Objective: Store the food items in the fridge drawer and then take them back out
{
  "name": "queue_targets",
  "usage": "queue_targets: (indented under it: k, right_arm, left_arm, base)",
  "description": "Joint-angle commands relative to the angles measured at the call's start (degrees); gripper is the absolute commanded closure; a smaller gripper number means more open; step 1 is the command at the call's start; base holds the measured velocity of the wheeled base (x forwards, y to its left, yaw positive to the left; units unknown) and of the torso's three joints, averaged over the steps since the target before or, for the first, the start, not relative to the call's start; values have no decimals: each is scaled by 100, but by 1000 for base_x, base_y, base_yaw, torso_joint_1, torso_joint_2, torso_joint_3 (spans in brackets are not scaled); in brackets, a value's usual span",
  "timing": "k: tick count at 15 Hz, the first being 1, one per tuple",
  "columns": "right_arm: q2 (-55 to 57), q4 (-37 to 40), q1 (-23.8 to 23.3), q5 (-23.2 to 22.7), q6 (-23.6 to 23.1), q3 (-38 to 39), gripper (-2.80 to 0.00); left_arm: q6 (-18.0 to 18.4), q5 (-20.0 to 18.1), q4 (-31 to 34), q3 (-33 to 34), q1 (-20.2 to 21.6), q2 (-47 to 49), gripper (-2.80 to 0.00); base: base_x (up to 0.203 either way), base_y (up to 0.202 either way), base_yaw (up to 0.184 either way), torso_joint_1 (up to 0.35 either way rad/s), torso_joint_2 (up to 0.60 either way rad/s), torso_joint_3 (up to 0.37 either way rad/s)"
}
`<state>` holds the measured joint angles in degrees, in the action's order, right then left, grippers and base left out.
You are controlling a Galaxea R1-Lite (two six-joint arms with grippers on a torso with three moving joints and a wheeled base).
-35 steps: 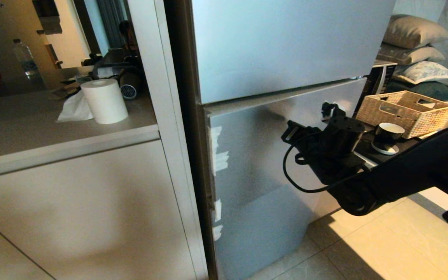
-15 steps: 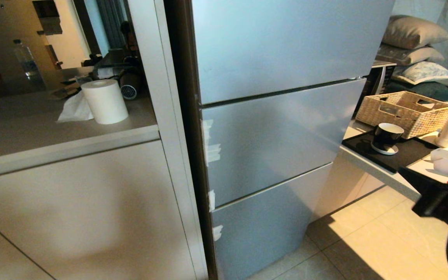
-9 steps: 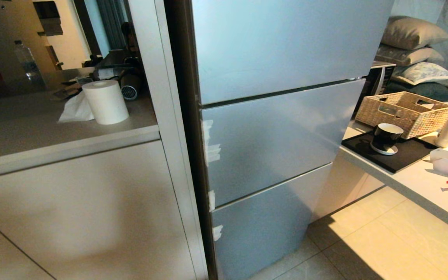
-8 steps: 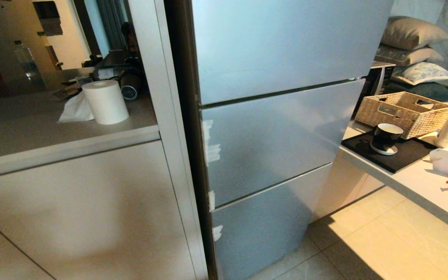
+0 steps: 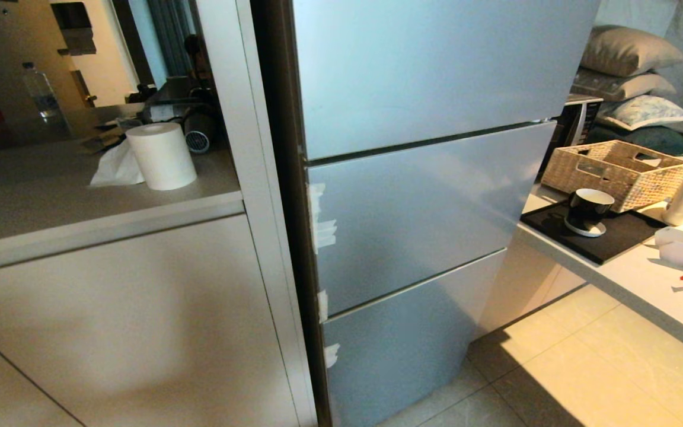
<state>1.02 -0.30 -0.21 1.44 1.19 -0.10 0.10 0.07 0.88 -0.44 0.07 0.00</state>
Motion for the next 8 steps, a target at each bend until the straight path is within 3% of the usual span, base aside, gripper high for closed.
queue_targets:
  k: [1,8]
  right_arm:
    - [-102,13,-6,49,171,10,0]
    - [-102,13,-6,53,131,10,0]
  left_arm:
    - [-1,1,0,0,1,0,0]
    - [-1,1,0,0,1,0,0]
  base:
    - [0,0,0,0,0,0]
    - [0,0,0,0,0,0]
